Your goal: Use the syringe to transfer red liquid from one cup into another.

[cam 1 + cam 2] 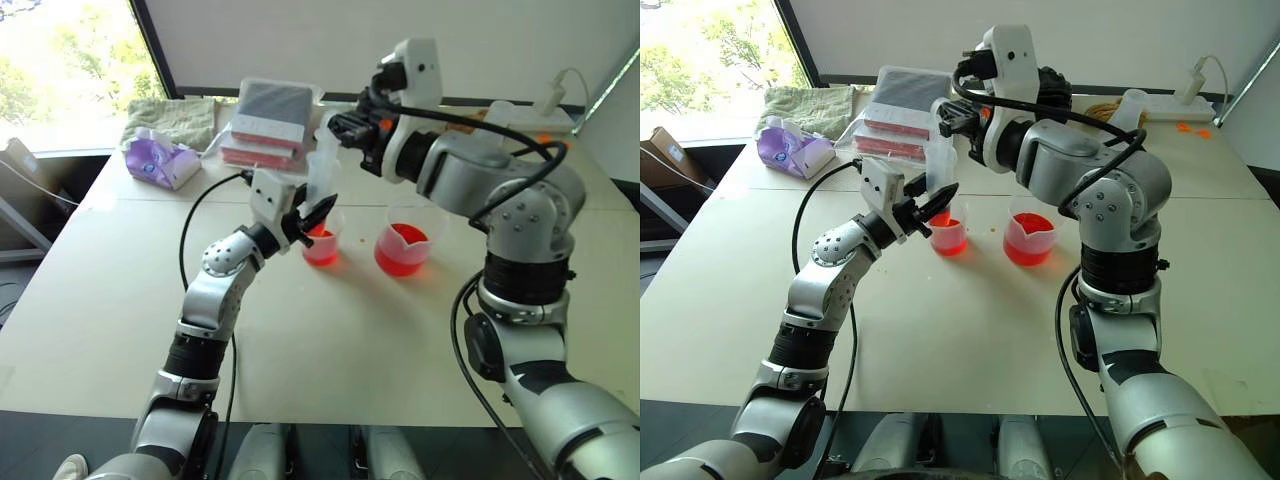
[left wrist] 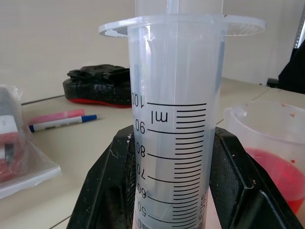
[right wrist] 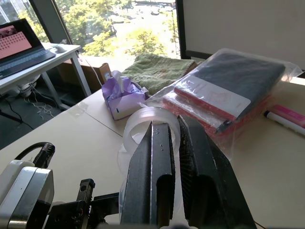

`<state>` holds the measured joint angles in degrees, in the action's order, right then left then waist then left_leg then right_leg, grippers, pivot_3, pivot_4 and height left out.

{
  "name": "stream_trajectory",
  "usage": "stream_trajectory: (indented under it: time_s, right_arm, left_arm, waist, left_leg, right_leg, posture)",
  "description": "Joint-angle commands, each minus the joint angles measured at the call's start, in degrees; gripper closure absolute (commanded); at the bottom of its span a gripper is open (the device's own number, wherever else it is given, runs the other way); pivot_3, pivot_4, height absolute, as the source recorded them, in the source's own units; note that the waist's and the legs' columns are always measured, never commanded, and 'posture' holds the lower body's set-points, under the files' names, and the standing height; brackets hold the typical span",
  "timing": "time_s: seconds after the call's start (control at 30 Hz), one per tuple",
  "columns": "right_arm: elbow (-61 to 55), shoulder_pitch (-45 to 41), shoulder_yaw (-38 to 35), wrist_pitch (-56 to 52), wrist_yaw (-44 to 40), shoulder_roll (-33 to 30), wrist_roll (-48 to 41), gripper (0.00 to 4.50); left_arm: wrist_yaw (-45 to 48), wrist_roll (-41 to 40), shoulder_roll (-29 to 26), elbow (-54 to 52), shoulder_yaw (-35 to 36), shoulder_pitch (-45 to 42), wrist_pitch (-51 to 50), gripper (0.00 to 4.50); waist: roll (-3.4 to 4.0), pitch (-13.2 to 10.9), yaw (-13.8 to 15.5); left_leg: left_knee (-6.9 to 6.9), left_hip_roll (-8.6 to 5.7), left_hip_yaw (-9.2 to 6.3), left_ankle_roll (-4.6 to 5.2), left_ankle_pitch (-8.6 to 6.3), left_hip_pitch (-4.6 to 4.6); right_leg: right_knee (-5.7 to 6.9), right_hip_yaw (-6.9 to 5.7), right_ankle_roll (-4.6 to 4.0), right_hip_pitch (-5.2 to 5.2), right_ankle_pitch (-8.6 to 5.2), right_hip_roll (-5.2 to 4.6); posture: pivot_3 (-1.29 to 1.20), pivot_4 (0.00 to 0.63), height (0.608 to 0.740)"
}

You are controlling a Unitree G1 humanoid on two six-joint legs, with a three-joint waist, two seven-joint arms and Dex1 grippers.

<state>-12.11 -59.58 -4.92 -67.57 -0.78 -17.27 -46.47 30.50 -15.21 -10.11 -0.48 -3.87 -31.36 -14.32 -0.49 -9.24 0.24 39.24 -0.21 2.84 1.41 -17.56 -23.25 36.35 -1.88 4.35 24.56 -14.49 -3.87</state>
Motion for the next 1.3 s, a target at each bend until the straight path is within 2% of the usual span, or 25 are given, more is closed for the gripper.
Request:
stream_trajectory:
  time_s: [0.03,0.43,0.9,1.3]
  right_arm:
    - [-2.87,-1.40,-0.17,-3.63,-2.21,0.78,-2.83,4.48]
    - [-5.08,-1.01,-0.61,-9.86,-4.01,3.06,-3.31,4.48]
    - [-3.76,0.81,1.38,-11.29,-5.16,5.69,-0.42,4.48]
    - [-3.78,2.36,4.17,-12.96,-9.17,5.35,0.99,4.48]
  left_arm:
    - [0.28,-0.95,0.18,-4.11,0.23,-1.24,0.76,2.95]
    - [0.98,-1.67,-0.37,-5.38,1.37,-2.24,-1.07,2.95]
    - [0.26,-1.53,-0.52,-5.63,1.90,-2.65,-1.44,2.95]
    - [-0.18,-1.52,-0.43,-5.72,2.30,-2.86,-1.43,2.95]
  waist:
    - [0.00,0.00,-0.03]
    - [0.01,0.00,-0.17]
    - [0.01,0.00,-0.99]
    - [0.01,0.00,-0.98]
  left_leg:
    - [0.00,0.00,0.00,0.00,0.00,0.00]
    - [-0.01,0.00,-0.01,0.00,0.00,0.00]
    - [-0.02,0.00,-0.01,0.00,0.00,0.00]
    - [-0.03,0.00,-0.01,-0.01,0.00,0.00]
  right_leg:
    - [0.00,0.00,0.00,0.00,0.00,0.00]
    - [0.00,0.00,0.00,0.01,0.00,-0.01]
    - [0.00,0.00,0.00,0.02,0.00,-0.02]
    - [0.01,0.00,0.00,0.03,0.00,-0.02]
  posture:
    - [0.00,0.150,0.740]
    - [0.00,0.150,0.740]
    - [0.00,0.150,0.740]
    - [0.00,0.150,0.740]
